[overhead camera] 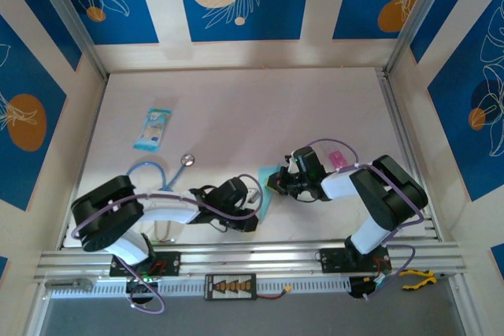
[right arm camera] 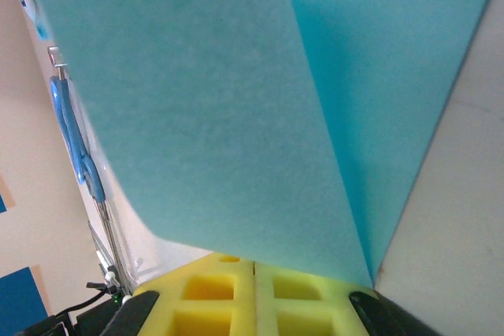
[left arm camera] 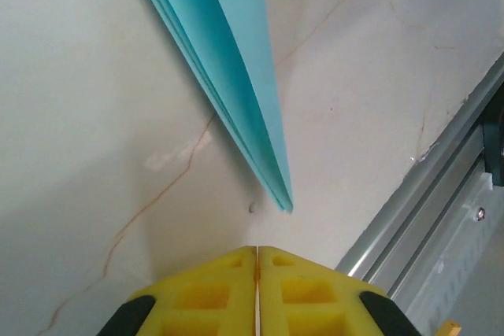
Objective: Fold a paper plane with a square sheet of paper (pick it up from the middle)
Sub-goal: Perform the fifth fold on the wing at the bottom-center of the table.
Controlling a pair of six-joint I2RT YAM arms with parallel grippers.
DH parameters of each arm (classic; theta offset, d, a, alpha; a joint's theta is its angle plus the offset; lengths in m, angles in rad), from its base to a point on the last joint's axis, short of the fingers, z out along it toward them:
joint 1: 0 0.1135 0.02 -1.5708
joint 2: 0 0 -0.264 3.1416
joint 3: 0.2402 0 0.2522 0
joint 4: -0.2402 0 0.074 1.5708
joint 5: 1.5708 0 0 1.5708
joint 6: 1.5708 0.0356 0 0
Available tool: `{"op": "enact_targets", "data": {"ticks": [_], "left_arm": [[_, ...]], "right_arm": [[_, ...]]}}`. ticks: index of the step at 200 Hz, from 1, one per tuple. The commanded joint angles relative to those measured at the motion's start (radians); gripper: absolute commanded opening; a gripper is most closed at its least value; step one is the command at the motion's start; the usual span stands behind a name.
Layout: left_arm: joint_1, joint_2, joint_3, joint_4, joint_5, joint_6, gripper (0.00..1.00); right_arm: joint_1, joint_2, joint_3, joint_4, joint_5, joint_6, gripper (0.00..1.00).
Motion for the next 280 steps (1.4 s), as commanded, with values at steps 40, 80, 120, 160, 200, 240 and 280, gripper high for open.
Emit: {"op": "enact_targets", "data": {"ticks": [40,80,120,160,200,240,280], "left_arm": [[0.091,0.007,0.118,-0.004,-0.103,-0.006,0.08],[0.153,0.141,0.194,0.069,-0.064,-0.038,0.09],[0.154,0.209,0.237,0.095,-0.033,-0.040,0.11],[0.154,0.183,0.221,0.122,-0.037,-0.052,0.14],[0.149,0.184,0.230,0.122,0.008,-0.042,0.10],[0.146,0.234,0.232,0.148,0.042,-0.055,0.09],[0.145,0.272,0.244,0.031,-0.032,-0.018,0.08]], "right_arm": [[0.020,0.040,-0.025,-0.170,0.079,0.025,0.03],[0.024,0.042,-0.022,-0.171,0.080,0.031,0.03],[0.025,0.038,-0.022,-0.173,0.076,0.034,0.02],[0.024,0.031,-0.023,-0.180,0.081,0.033,0.03],[0.026,0.029,-0.028,-0.177,0.085,0.036,0.03],[0.025,0.029,-0.027,-0.179,0.084,0.037,0.02],[0.024,0.022,-0.026,-0.181,0.081,0.038,0.03]]}}
